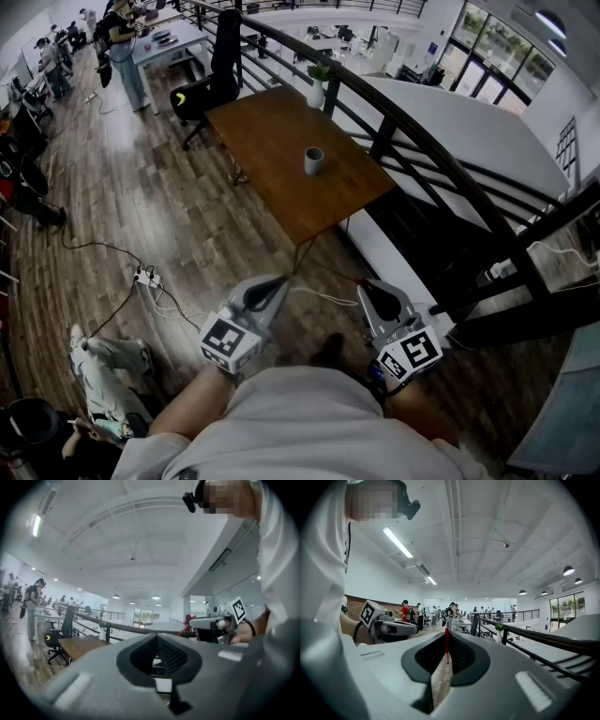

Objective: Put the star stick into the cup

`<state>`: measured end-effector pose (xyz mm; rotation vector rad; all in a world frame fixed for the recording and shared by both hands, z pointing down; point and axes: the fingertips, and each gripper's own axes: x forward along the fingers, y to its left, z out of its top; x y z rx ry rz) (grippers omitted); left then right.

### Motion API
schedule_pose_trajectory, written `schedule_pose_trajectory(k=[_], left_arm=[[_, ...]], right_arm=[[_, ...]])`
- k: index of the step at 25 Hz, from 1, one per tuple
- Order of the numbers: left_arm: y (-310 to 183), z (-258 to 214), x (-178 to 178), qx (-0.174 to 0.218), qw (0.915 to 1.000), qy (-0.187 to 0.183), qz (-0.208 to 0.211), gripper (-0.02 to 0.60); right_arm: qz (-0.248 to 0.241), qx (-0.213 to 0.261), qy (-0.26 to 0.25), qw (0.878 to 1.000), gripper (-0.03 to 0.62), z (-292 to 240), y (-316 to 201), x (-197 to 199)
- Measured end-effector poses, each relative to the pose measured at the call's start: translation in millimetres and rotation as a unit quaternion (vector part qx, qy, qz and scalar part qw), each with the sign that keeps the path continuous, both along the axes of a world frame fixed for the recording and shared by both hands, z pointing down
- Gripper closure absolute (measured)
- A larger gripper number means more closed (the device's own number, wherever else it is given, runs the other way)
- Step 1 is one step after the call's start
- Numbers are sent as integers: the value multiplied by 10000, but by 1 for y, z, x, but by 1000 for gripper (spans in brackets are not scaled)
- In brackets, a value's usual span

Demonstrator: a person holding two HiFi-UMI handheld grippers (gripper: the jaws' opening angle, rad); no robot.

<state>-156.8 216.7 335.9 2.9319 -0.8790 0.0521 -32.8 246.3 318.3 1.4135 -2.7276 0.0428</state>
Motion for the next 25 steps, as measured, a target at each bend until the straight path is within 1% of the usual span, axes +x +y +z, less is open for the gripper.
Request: schedule_pose_trajectory(k=[11,14,21,25], left_arm=[[-21,5,17,-95,9998,-80,-182,578],[-30,7,23,-121,9996,-137,-198,578],[-70,13,63,-210,9991,-199,-302,578],[-95,30,84,-163,9987,-320,-374,578]], right_arm=[[-18,-49,-38,10000,569,5,-18,25],[-2,-49,-118,9999,569,6,-26,34],[-46,-62,-261,9996,569,11,-65,77],[-83,2,-386,9992,569,27,-88,104]])
